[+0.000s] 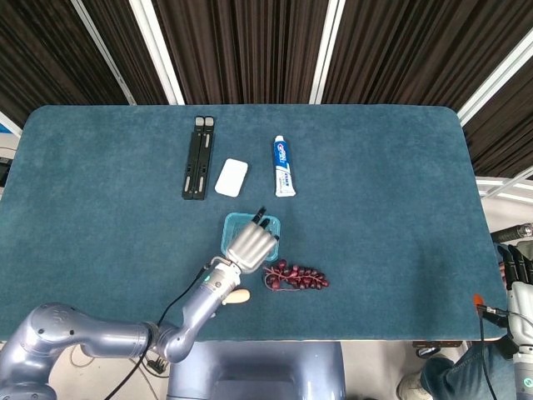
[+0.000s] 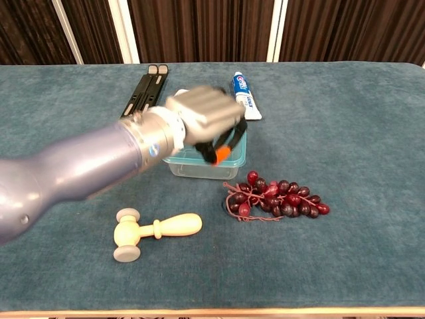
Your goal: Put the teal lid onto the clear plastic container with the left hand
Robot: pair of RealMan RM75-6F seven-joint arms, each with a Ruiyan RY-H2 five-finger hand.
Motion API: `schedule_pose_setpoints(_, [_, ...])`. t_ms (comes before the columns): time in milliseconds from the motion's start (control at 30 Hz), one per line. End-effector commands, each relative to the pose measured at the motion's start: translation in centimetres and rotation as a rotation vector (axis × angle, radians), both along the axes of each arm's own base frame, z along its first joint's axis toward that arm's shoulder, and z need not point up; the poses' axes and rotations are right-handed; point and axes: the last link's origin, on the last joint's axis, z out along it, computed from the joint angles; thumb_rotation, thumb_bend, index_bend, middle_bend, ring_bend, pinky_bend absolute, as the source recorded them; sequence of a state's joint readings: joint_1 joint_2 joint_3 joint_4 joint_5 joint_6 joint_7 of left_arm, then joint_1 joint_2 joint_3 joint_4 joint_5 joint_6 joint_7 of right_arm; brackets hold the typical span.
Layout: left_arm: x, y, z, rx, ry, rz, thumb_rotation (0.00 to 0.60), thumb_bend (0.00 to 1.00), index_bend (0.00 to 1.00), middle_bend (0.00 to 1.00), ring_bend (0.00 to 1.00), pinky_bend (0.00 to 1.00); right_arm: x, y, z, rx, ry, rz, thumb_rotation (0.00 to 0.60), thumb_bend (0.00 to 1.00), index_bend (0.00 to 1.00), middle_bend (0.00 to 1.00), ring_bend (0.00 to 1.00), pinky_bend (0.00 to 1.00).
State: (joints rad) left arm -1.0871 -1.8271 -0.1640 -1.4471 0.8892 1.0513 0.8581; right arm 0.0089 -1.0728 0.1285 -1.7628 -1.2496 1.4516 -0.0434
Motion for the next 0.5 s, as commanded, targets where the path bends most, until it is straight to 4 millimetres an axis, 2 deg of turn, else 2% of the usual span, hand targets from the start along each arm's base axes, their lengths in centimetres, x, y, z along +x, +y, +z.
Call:
schedule_pose_setpoints(33, [1.9, 0.6, 5.0, 0.084, -0.162, -0.015, 0.6, 0.46, 0.31, 0.32, 0.13, 0.04, 0.0, 0.0, 0.0, 0.001, 0.004, 0.004, 0.6, 0.35, 0.0, 0.0, 0.0, 0.0])
schedule_pose_setpoints(67, [1.9, 0.7, 5.9, 0.101, -0.177, -0.015, 0.6, 0.42, 0.23, 0.24, 0.09, 0.02, 0.0, 0.0, 0.0, 0.001, 0.005, 0.005, 0.6, 0.35, 0.0, 0.0, 0.0, 0.0])
schedule_pose_setpoints(100, [1.7, 0.6, 7.2, 0.12, -0.183, -0.012, 0.6, 0.38, 0.18, 0.2, 0.06, 0.02, 0.0, 0.0, 0.0, 0.002, 0.01, 0.007, 0.6, 0.35, 0.0, 0.0, 0.0, 0.0])
schedule_pose_setpoints(200, [0.2, -0.1, 11.4, 0.191, -0.175, 0.023, 0.6, 0.3, 0.15, 0.13, 0.05, 0.02, 0.0, 0.0, 0.0, 0.012, 0.028, 0.023, 0.6, 0.35, 0.0, 0.0, 0.0, 0.0])
schedule_pose_setpoints(267, [-1.8, -1.2, 14.0, 0.228, -0.167, 0.057, 0.6, 0.28, 0.15, 0.12, 0.05, 0.02, 0.1, 0.0, -0.1, 0.016, 0.044, 0.034, 0.6, 0.35, 0.0, 0.0, 0.0, 0.0])
schedule_pose_setpoints(433, [-8.6, -4.4, 18.6, 0.315, -0.158, 0.162, 0.6, 0.27, 0.15, 0.11, 0.05, 0.02, 0.1, -0.1, 0.0, 0.016, 0.066, 0.052, 0.6, 0.35, 0.0, 0.0, 0.0, 0.0])
schedule_pose_setpoints(467, [-11.1, -5.4, 19.6, 0.34, -0.158, 0.212, 0.6, 0.27, 0.15, 0.11, 0.04, 0.02, 0.1, 0.0, 0.0, 0.018, 0.071, 0.058, 0.6, 0.35, 0.0, 0.0, 0.0, 0.0])
schedule_pose_setpoints(500, [-12.3, -5.9, 20.1, 0.348, -0.163, 0.232, 0.6, 0.27, 0.15, 0.1, 0.04, 0.02, 0.1, 0.0, 0.0, 0.019, 0.076, 0.061, 0.6, 0.35, 0.0, 0.0, 0.0, 0.0])
